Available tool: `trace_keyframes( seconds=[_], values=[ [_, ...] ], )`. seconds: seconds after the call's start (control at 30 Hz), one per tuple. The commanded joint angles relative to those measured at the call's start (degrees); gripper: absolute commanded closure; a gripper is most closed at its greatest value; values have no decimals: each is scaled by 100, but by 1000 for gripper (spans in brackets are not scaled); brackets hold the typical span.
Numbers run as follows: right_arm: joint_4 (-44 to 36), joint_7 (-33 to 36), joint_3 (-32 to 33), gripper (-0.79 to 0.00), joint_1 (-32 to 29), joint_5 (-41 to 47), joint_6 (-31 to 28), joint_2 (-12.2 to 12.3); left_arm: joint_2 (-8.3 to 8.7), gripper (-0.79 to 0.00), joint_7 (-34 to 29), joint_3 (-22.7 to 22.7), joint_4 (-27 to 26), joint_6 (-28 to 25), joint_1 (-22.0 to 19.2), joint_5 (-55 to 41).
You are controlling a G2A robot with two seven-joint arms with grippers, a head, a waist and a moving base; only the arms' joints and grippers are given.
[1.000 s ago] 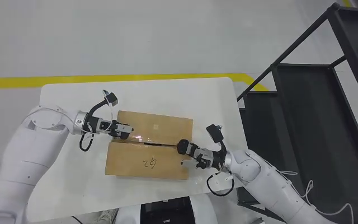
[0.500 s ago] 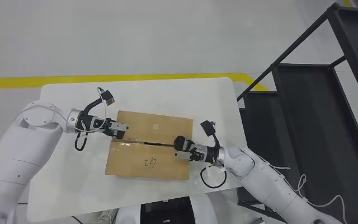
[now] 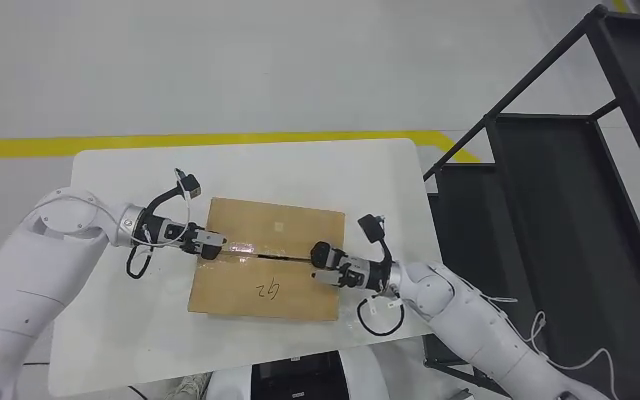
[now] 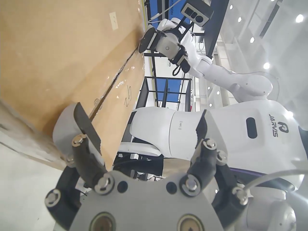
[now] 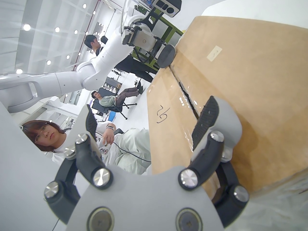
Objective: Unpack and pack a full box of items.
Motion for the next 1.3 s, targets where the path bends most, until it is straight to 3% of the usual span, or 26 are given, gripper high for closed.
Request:
trace_keyframes(
  seconds=[0.0,0.27,0.47,0.77,0.93,1.27],
  values=[
    [-60,-7,55,-785,-50,-19,-50,10,-1,-785,-2,-2,0,2,0,4],
    [-160,47,404,-785,-317,196,-364,97,-1,-785,-2,-2,0,2,0,4],
    [-112,539,1151,-785,-911,769,-840,356,-1,-785,-2,-2,0,2,0,4],
    [-187,746,2409,-785,-1964,630,-141,652,-1,-785,-2,-2,0,2,0,4],
    [-115,740,2235,-785,-1983,30,664,621,-1,-785,-2,-2,0,2,0,4],
    [127,534,1540,-785,-1775,-853,1213,475,-1,-785,-2,-2,0,2,0,4]
  ],
)
